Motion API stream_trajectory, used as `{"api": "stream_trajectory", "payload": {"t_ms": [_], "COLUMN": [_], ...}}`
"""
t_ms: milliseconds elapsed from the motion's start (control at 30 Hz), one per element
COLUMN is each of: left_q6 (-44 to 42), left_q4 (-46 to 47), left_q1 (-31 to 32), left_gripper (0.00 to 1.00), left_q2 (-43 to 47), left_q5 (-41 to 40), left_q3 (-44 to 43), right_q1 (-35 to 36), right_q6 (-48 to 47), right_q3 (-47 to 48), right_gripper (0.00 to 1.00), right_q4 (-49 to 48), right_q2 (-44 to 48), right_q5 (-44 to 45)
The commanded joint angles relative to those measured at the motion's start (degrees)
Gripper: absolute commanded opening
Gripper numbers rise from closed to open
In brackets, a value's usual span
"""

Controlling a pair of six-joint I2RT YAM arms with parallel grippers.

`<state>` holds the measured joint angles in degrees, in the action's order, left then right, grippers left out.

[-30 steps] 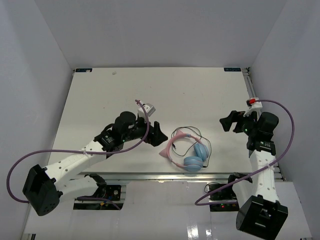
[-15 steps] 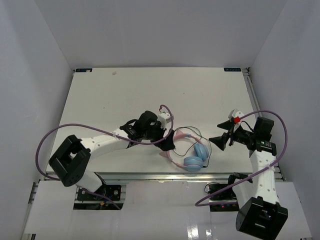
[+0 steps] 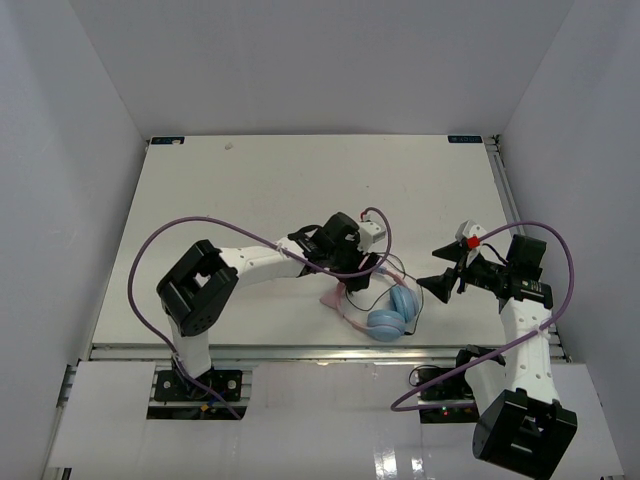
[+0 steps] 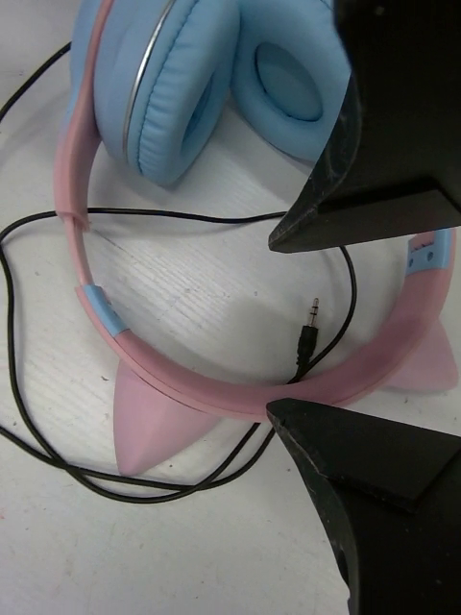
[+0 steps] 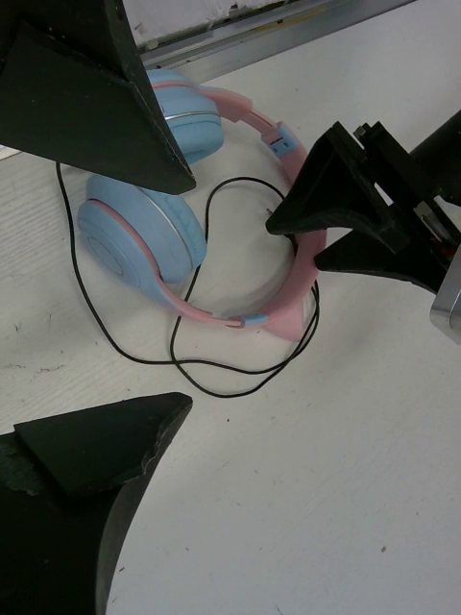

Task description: Wrap the headphones

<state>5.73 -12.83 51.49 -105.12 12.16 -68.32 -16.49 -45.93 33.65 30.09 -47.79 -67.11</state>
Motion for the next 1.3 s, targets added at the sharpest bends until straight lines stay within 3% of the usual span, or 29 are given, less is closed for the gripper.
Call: {"api": "stream_trajectory", "payload": {"t_ms": [0,133,400,567,1000,1067,1200,1267], "left_q6": [-1.94,-2.00,-3.03,-5.26,-8.98,-8.97,-8.23,-7.64], "left_q4": [-4.92,-5.40,-3.70,-4.21,-9.26,-9.66,-10.19,-10.19], "left_q1": [0.56,0.81,0.90,0.90,-0.37,-0.61,-0.61,-0.68], "left_gripper": [0.70,0.70,0.69,0.67,0.43,0.32,0.21,0.08], "left_q2": [-3.44,-2.01,6.35,3.45,-8.23,-8.90,-8.48,-7.14], "left_q5": [-6.86,-13.87,-14.95,-13.37,-9.40,-9.20,-8.36,-8.11], "left_q3": [-3.48,-3.46,0.31,0.95,-10.22,-11.01,-11.07,-10.50], "right_q1": [-0.21,-0.21,-0.21,-0.21,-0.60,-0.58,-0.65,-0.65], "right_q6": [-1.09,-1.09,-1.00,-0.90,-0.91,-0.91,-1.00,-1.00], "right_q3": [2.39,2.39,2.47,2.46,2.39,2.39,2.39,2.39], "right_gripper": [0.90,0.90,0.90,0.90,0.90,0.90,0.90,0.90], "right_q4": [0.50,0.51,0.68,0.69,0.85,0.85,0.85,0.85], "right_q2": [0.02,0.13,-0.40,-0.48,-0.73,-0.71,-0.65,-0.72], "right_q5": [-1.53,-1.63,-1.94,-2.06,-2.06,-2.04,-1.97,-1.97]}}
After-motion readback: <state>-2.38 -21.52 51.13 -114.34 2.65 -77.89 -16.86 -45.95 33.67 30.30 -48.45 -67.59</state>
